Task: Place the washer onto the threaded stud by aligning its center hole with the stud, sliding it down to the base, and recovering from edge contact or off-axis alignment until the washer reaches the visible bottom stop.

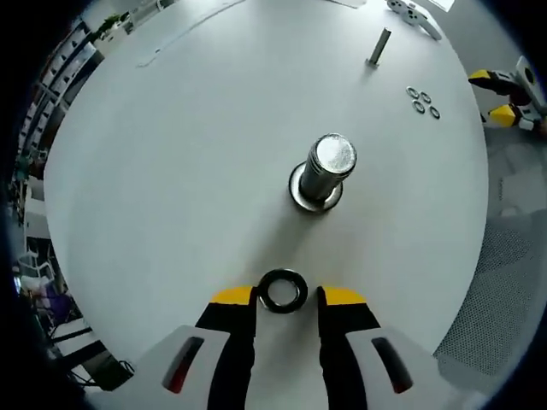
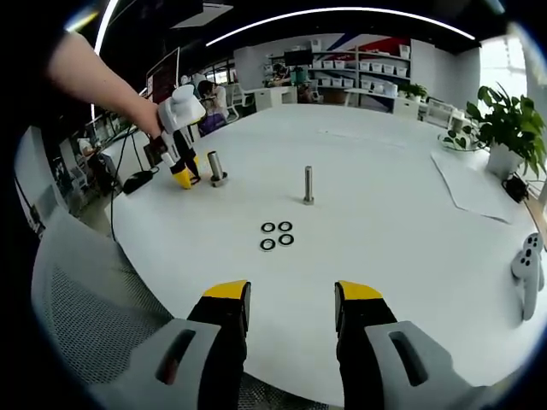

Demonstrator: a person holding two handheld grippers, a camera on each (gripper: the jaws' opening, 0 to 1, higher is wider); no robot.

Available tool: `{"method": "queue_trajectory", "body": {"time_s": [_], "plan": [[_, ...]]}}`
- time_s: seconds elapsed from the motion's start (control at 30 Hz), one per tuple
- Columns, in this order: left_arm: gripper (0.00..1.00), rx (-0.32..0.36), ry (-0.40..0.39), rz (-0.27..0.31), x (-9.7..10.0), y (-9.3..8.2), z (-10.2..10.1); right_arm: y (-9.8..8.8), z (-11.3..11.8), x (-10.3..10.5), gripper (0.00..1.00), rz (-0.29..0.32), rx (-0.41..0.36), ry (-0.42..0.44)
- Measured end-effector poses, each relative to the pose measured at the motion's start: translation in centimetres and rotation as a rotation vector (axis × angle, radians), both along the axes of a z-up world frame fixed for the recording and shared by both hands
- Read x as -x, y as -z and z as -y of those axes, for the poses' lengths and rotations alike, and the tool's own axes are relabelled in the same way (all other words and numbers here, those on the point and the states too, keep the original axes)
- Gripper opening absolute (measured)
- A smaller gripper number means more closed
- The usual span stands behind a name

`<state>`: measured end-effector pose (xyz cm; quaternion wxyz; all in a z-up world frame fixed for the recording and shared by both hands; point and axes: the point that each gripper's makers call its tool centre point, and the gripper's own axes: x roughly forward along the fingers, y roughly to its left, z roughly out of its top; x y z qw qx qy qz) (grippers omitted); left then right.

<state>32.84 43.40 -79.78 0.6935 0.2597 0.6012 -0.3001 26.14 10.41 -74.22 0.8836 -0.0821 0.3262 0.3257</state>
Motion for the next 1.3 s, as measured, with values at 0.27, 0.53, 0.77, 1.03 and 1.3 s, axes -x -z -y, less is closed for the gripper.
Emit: {"method": "queue_trajectory", "body": {"time_s": [0.27,0.53,0.77,1.03,1.3], "plan": [[0.20,-0.015,0.005,-0.004,-0.1,0.0,0.0,0.0,0.0,0.1,0.42,-0.001,0.004,-0.001],[0.19,0.005,-0.023,0.019,0.1,-0.1,-0.1,0.1,0.1,0.0,0.42,-0.003,0.010,0.001],[0.19,0.006,-0.015,0.033,0.0,-0.1,0.0,0.1,0.1,0.0,0.42,-0.004,0.009,0.002],[0.19,0.013,-0.039,0.006,0.3,-0.1,0.0,0.1,0.1,0.0,0.42,-0.004,0.011,0.000],[0.18,0.005,-0.025,0.012,1.0,-0.4,0.0,0.1,0.1,0.0,0.42,-0.003,0.010,-0.002]]}}
